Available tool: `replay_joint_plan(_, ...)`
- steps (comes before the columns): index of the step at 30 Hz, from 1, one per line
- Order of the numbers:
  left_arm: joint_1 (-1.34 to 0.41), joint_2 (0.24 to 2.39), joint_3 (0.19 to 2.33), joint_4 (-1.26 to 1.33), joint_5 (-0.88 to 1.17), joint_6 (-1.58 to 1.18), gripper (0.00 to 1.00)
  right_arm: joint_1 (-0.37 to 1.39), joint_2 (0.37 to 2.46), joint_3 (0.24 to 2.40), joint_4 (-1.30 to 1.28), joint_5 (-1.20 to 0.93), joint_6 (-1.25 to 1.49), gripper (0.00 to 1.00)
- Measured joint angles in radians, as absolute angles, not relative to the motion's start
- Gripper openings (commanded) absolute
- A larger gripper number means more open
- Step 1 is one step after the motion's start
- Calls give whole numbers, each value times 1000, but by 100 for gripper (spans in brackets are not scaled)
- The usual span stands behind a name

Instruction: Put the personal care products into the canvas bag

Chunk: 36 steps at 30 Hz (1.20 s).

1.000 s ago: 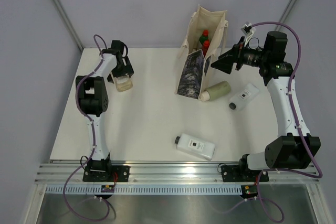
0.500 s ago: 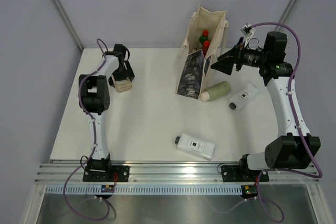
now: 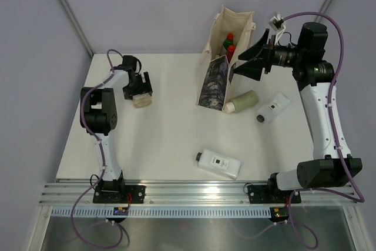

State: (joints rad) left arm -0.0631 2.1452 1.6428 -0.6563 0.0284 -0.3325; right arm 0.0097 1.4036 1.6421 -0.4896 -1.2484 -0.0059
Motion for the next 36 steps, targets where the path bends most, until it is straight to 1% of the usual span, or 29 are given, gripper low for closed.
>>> replay_joint_plan(3,-65,2020,1458,-566,149,-305,0,110,1438,1718,-543,-1231,1,100)
replay_joint_plan(6,-65,1898,1303,-484,265,-304,0,240,1483,1749,-582,-1161,27,99)
replay_joint_plan(11,-68,1735,1079,-286,450,-364,0,447,1623,1788,-635,-947,120,99)
replay_joint_plan(15,-71,1639,924,-143,550,-438,0,542,1746,1810,-643,-692,265,99)
replay_joint_plan(17,-71,1595,857,-87,589,-475,0,570,1792,1810,-640,-625,303,99)
replay_joint_plan(19,-71,1565,810,-51,623,-503,0,590,1827,1806,-620,-636,265,99)
replay_joint_plan(22,-71,1541,767,-17,660,-535,0,603,1851,1809,-663,-788,-22,100)
replay_joint_plan(25,-71,1518,727,-1,688,-554,0,609,1853,1813,-800,-895,-414,100)
replay_joint_plan(28,-71,1502,702,-7,705,-558,0,610,1849,1775,-907,-914,-820,100)
replay_joint_plan(31,-70,1493,695,-7,726,-559,0,611,1851,1671,-938,-891,-1077,99)
replay_joint_plan(33,-70,1482,695,-8,731,-553,0,612,1871,1622,-947,-863,-1175,99)
replay_joint_plan(35,-71,1475,695,-19,729,-543,3,617,1893,1606,-940,-841,-1218,99)
replay_joint_plan(36,-71,1471,695,-31,725,-533,14,620,1899,1601,-932,-830,-1236,99)
